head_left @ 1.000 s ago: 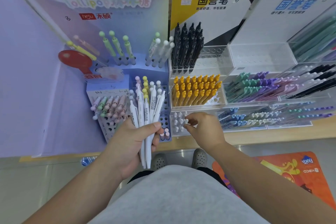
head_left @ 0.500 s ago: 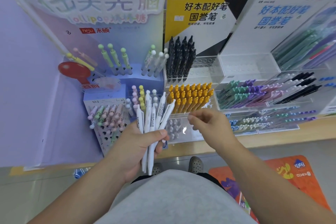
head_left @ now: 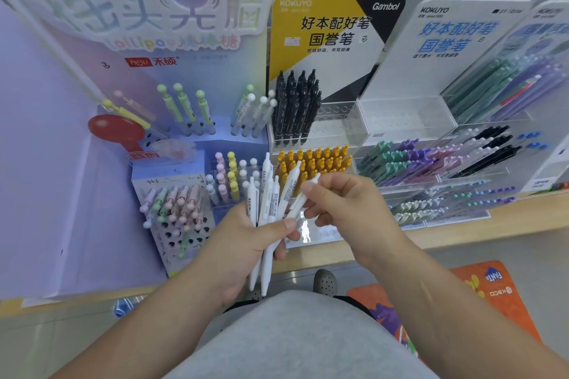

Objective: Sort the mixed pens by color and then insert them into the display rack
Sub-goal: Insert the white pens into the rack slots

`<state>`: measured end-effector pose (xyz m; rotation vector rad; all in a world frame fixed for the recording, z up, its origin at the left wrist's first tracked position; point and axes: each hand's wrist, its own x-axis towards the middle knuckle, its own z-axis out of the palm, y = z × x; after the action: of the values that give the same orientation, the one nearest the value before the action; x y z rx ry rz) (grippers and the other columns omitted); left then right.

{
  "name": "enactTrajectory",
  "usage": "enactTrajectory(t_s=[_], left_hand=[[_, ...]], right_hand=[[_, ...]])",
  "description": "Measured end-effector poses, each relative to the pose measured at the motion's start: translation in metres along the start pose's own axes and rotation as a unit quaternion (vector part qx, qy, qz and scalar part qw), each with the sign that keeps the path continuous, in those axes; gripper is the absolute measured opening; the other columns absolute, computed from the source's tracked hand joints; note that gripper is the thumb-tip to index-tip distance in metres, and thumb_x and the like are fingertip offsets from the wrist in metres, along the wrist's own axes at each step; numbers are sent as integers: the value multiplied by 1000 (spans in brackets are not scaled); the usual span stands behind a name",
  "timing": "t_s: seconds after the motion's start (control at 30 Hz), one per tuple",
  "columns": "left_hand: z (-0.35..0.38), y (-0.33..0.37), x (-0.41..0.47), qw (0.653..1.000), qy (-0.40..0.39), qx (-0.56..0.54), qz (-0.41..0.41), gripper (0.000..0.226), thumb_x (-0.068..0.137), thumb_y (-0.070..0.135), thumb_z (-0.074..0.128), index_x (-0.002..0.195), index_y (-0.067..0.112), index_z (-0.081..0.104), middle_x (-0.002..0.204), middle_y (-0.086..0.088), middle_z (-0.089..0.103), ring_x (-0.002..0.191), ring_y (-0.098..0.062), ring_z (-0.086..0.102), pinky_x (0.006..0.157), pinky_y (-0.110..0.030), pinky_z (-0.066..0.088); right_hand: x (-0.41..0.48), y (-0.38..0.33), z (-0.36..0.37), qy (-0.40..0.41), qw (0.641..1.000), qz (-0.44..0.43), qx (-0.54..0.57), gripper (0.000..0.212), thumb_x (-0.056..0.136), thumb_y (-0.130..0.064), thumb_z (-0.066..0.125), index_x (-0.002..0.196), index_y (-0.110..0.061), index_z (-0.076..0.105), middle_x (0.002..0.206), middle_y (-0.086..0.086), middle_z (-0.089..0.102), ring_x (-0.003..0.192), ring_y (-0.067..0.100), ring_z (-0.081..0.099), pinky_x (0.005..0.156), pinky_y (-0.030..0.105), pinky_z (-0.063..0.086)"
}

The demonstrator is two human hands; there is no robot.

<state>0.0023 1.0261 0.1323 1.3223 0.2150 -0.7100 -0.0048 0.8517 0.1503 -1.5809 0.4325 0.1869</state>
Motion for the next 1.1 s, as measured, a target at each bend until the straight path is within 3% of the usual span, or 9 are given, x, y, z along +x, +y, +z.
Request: enactTrajectory(t_s=[0.2, 0.37, 0.5, 0.57, 0.67, 0.77, 0.97, 1.1], left_hand=[[-9, -3, 4, 996, 61, -58, -38, 15, 93, 17, 66, 104, 8, 61, 73, -12, 67, 51, -19, 52, 48, -28, 47], [-20, -8, 3, 991, 80, -90, -52, 24, 85, 23, 70, 104, 10, 62, 68, -9, 62, 51, -18, 49, 51, -29, 45], [-22, -9, 4, 985, 80, -132, -75, 46, 69, 28, 73, 108, 6, 66, 70, -11, 62, 50, -20, 51, 52, -30, 46], [-24, -10, 4, 981, 79, -151, -88, 40, 70, 27, 71, 105, 7, 68, 72, -13, 62, 51, -21, 52, 52, -30, 45], [-27, -14, 7, 980, 77, -160, -95, 27, 80, 23, 66, 103, 9, 71, 76, -14, 62, 52, -22, 52, 53, -29, 44], [-28, -17, 6, 980, 75, -158, -93, 31, 76, 26, 66, 102, 10, 71, 76, -14, 62, 54, -22, 52, 53, -29, 44], [-29, -21, 2, 980, 83, -157, -89, 21, 89, 21, 60, 104, 10, 70, 76, -14, 63, 54, -21, 52, 50, -28, 43], [-32, -21, -1, 981, 79, -153, -86, 28, 79, 25, 65, 101, 10, 71, 76, -13, 64, 54, -21, 53, 50, -29, 45]], right_hand=[[9, -2, -30, 42, 996, -20, 71, 10, 94, -11, 64, 93, -7, 73, 72, 7, 69, 64, 18, 65, 58, 26, 53], [15, 16, -54, 103, 985, -108, -90, 6, 93, -9, 67, 92, -9, 72, 76, 8, 72, 72, 22, 72, 66, 30, 58], [19, 48, -49, 59, 970, -122, -204, 7, 90, -11, 70, 83, -13, 70, 72, 8, 70, 72, 27, 67, 67, 44, 57], [20, 62, -41, 40, 952, -156, -261, 8, 89, -10, 70, 81, -13, 71, 69, 3, 67, 66, 18, 63, 66, 39, 53], [22, 81, -35, 17, 919, -221, -326, 9, 86, -8, 73, 91, -15, 76, 74, -5, 70, 71, 5, 65, 68, 22, 54], [25, 97, -36, 5, 912, -224, -344, 16, 85, -9, 74, 100, -14, 76, 80, -9, 70, 75, 1, 67, 73, 14, 54], [27, 113, -31, -17, 905, -235, -355, 23, 86, -9, 74, 108, -14, 75, 86, -12, 67, 78, 3, 66, 78, 15, 55], [27, 124, -27, -49, 888, -259, -377, 26, 87, -8, 73, 113, -12, 73, 91, -7, 63, 77, 7, 66, 77, 23, 58]])
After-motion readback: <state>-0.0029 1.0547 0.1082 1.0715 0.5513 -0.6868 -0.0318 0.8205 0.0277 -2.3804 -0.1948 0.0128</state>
